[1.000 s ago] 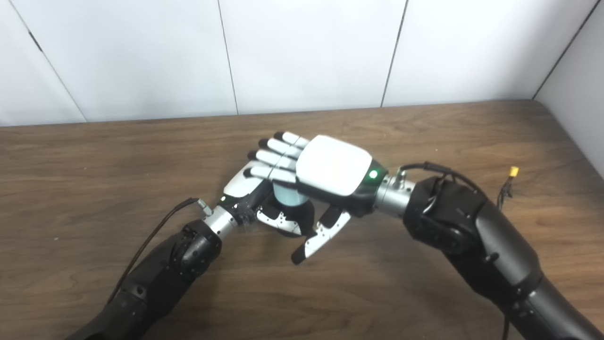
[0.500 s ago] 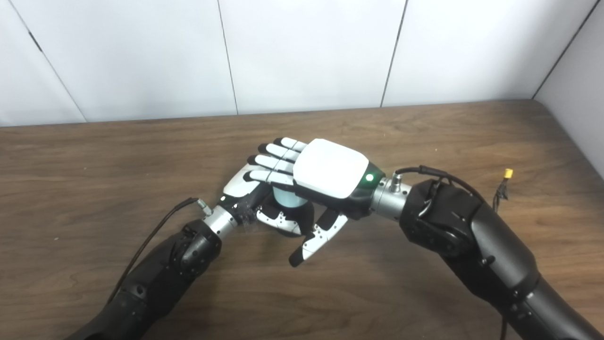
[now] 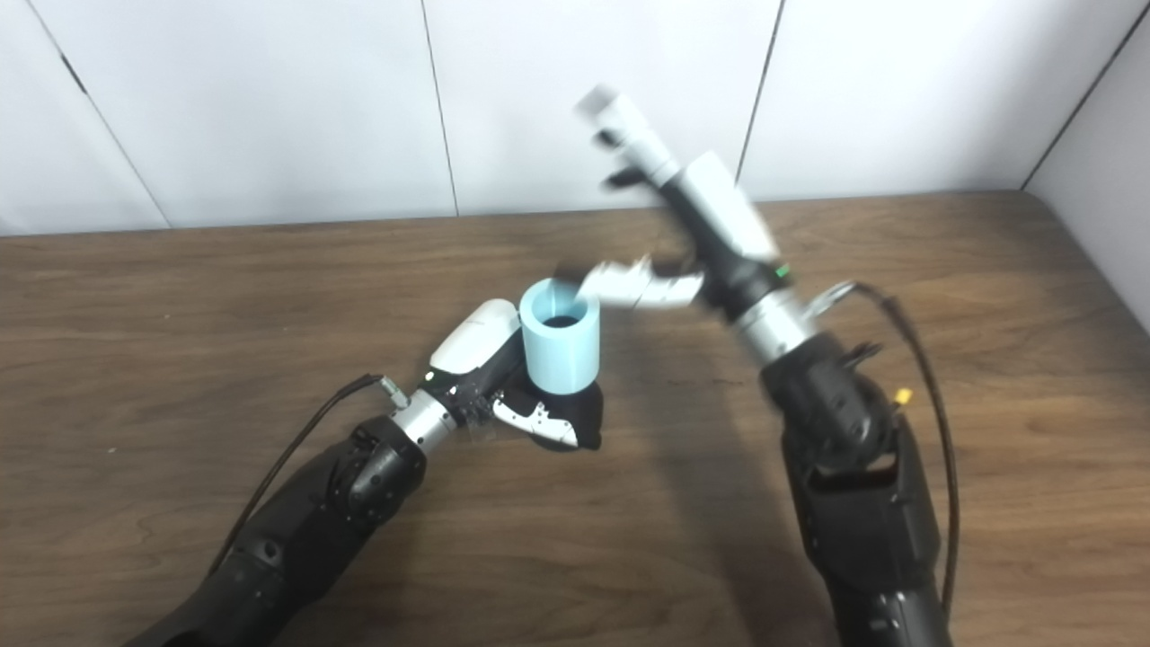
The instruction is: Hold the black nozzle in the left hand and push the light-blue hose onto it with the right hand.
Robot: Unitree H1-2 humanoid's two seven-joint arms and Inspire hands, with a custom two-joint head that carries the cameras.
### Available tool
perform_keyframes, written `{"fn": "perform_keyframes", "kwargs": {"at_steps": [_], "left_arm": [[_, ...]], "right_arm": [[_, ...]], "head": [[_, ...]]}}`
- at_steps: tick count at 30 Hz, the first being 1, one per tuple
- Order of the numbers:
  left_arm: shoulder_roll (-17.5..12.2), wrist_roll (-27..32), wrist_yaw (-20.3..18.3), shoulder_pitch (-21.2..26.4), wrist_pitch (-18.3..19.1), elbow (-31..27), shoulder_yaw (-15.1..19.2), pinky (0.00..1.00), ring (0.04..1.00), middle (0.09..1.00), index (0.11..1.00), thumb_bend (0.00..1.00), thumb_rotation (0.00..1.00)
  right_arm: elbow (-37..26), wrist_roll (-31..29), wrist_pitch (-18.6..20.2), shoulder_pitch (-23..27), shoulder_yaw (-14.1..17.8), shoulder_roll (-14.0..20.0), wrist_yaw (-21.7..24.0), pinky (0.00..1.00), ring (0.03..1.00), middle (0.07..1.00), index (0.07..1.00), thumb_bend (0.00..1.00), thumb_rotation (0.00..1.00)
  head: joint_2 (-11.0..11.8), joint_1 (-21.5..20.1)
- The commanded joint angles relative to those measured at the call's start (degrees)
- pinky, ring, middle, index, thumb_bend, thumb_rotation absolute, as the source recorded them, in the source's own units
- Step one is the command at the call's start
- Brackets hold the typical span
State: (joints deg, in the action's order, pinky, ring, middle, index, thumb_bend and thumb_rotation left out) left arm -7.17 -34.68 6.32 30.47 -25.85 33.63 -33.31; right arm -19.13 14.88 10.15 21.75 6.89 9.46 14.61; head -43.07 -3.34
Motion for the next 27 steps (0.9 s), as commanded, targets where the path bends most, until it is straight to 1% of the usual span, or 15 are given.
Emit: {"fn": "perform_keyframes", "kwargs": {"at_steps": [1, 2, 4, 6, 8, 10, 12, 14, 16, 18, 19, 20, 21, 24, 27], "left_arm": [[-0.91, -2.98, -2.69, -10.56, 2.31, 8.04, -3.54, 0.32, 0.423, 0.438, 0.501, 0.50, 0.00], [-0.94, -2.98, -2.83, -10.55, 2.42, 7.98, -3.56, 0.32, 0.422, 0.438, 0.502, 0.50, 0.00], [-1.04, -3.02, -3.01, -10.55, 2.52, 7.86, -3.60, 0.33, 0.425, 0.441, 0.502, 0.50, 0.00], [-1.14, -3.13, -3.15, -10.54, 2.67, 7.69, -3.67, 0.33, 0.428, 0.443, 0.501, 0.51, 0.00], [-1.17, -3.20, -2.95, -10.53, 2.63, 7.72, -3.64, 0.33, 0.429, 0.443, 0.500, 0.51, 0.00], [-1.17, -3.10, -2.82, -10.55, 2.47, 7.72, -3.55, 0.33, 0.432, 0.447, 0.499, 0.51, 0.00], [-1.19, -2.84, -3.02, -10.61, 2.52, 7.55, -3.42, 0.33, 0.428, 0.445, 0.502, 0.50, 0.00], [-1.21, -2.73, -3.26, -10.62, 2.76, 7.36, -3.34, 0.33, 0.428, 0.443, 0.502, 0.50, 0.00], [-1.26, -2.62, -3.40, -10.59, 2.81, 7.26, -3.27, 0.33, 0.430, 0.443, 0.502, 0.50, 0.00], [-1.27, -2.65, -3.28, -10.49, 2.77, 7.40, -3.22, 0.34, 0.433, 0.448, 0.500, 0.51, 0.00], [-1.25, -2.80, -2.99, -10.38, 2.67, 7.64, -3.25, 0.34, 0.434, 0.449, 0.499, 0.51, 0.00], [-1.26, -2.91, -2.75, -10.28, 2.53, 7.80, -3.25, 0.35, 0.441, 0.456, 0.496, 0.51, 0.00], [-1.28, -2.90, -2.49, -10.22, 2.33, 7.91, -3.19, 0.36, 0.448, 0.466, 0.491, 0.51, 0.00], [-1.27, -1.70, -3.03, -10.24, 3.15, 7.21, -2.18, 0.38, 0.459, 0.483, 0.483, 0.51, 0.00], [-1.71, -1.58, -3.49, -10.01, 3.72, 6.15, -1.63, 0.38, 0.452, 0.479, 0.489, 0.51, 0.00]], "right_arm": [[-2.69, -5.06, 4.54, 2.76, 2.50, -0.05, -1.92, 0.70, 0.841, 0.961, 1.000, 0.58, 0.39], [-2.57, -5.86, 5.64, 2.61, 2.75, 0.37, -1.58, 0.71, 0.849, 0.975, 1.000, 0.60, 0.41], [-2.27, -7.39, 6.64, 1.94, 2.83, 1.05, -1.14, 0.73, 0.873, 0.995, 1.000, 0.61, 0.42], [-2.20, -8.83, 6.86, 0.86, 2.61, 1.07, -1.08, 0.77, 0.906, 0.999, 1.000, 0.61, 0.38], [-1.31, -9.04, 5.79, -0.34, 1.94, 1.55, -1.22, 0.79, 0.901, 0.990, 1.000, 0.60, 0.37], [-0.02, -9.11, 4.64, -1.29, 1.50, 2.17, -1.28, 0.76, 0.868, 0.968, 1.000, 0.59, 0.37], [2.29, -9.48, 3.31, -2.45, 1.37, 2.82, -1.28, 0.66, 0.782, 0.906, 0.946, 0.59, 0.33], [3.93, -10.09, 3.83, -3.40, 1.29, 3.11, -1.41, 0.54, 0.663, 0.787, 0.827, 0.62, 0.26], [2.69, -10.59, 7.42, -4.38, 0.60, 2.29, -1.59, 0.45, 0.570, 0.689, 0.723, 0.65, 0.21], [1.04, -11.79, 10.90, -5.49, 0.05, 0.30, -1.90, 0.40, 0.494, 0.611, 0.642, 0.60, 0.14], [0.56, -11.56, 11.66, -6.11, -0.48, -0.41, -2.26, 0.39, 0.487, 0.606, 0.635, 0.60, 0.13], [0.14, -11.09, 12.47, -6.67, -1.07, -0.83, -2.56, 0.37, 0.466, 0.586, 0.566, 0.55, 0.13], [-0.23, -10.81, 13.25, -7.26, -1.52, -1.30, -2.86, 0.37, 0.458, 0.574, 0.524, 0.52, 0.14], [0.29, -12.44, 14.66, -9.22, -1.25, -4.15, -4.12, 0.36, 0.465, 0.560, 0.497, 0.50, 0.14], [2.33, -13.31, 12.91, -10.78, -0.77, -6.33, -5.54, 0.35, 0.457, 0.558, 0.495, 0.50, 0.14]], "head": [[-0.03, 0.03], [-0.10, 0.02], [-0.17, 0.04], [-0.17, 0.04], [-0.15, 0.08], [-0.15, 0.08], [-0.15, 0.08], [0.02, 0.22], [0.02, 0.22], [0.23, 0.16], [0.58, 0.16], [0.75, 0.33], [0.75, 0.33], [1.12, 1.15], [1.32, 1.03]]}}
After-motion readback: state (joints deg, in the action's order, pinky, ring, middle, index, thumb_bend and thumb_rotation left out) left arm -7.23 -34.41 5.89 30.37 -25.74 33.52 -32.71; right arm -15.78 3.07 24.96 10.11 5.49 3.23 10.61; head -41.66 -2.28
